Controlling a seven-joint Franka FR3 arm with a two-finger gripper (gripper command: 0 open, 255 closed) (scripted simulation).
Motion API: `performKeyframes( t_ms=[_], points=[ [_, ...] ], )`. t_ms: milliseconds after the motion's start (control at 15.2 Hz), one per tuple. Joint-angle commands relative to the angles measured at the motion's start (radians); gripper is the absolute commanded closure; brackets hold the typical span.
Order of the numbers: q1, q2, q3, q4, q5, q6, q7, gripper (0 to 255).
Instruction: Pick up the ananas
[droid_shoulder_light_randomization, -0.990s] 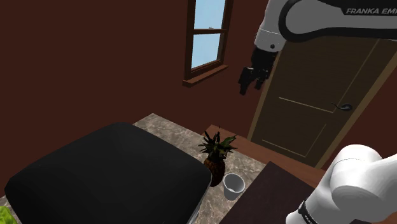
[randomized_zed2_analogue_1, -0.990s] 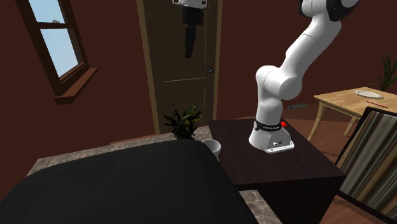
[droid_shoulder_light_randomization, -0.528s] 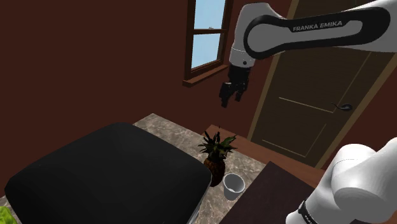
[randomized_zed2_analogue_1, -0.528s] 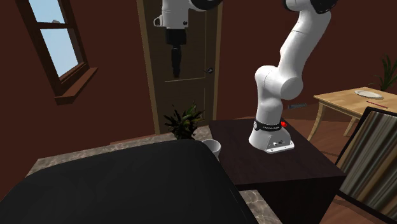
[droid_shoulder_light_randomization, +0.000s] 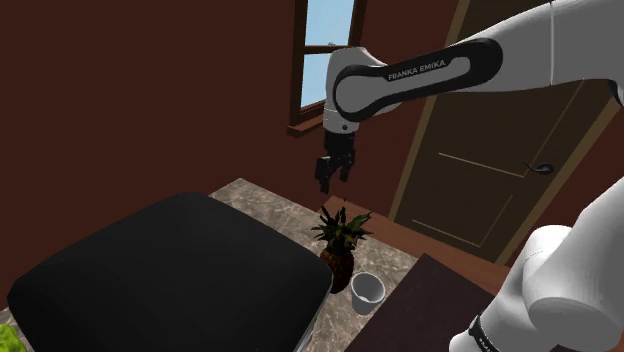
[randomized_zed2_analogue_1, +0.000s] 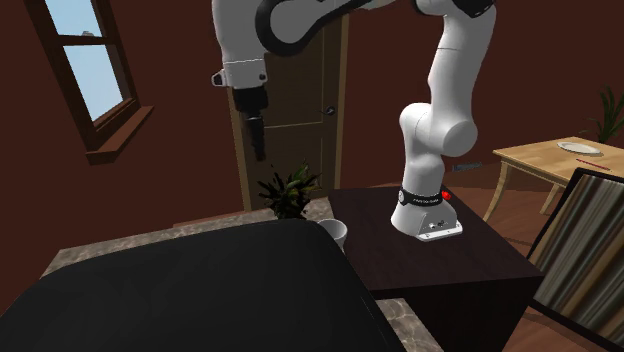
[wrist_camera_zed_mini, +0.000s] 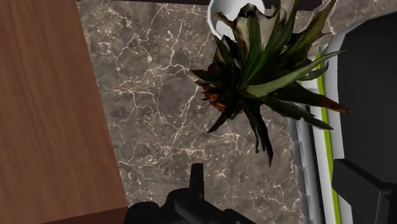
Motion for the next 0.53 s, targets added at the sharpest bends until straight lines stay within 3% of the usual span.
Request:
performKeyframes(
  t_ms=[0,462],
  points=[
    [0.014,0.066,0.01,0.015,0.016,0.023,-0.014,0],
    [0.022,0.144,0.017,-0.004,0.028,0.098,-0.031,0]
  ],
)
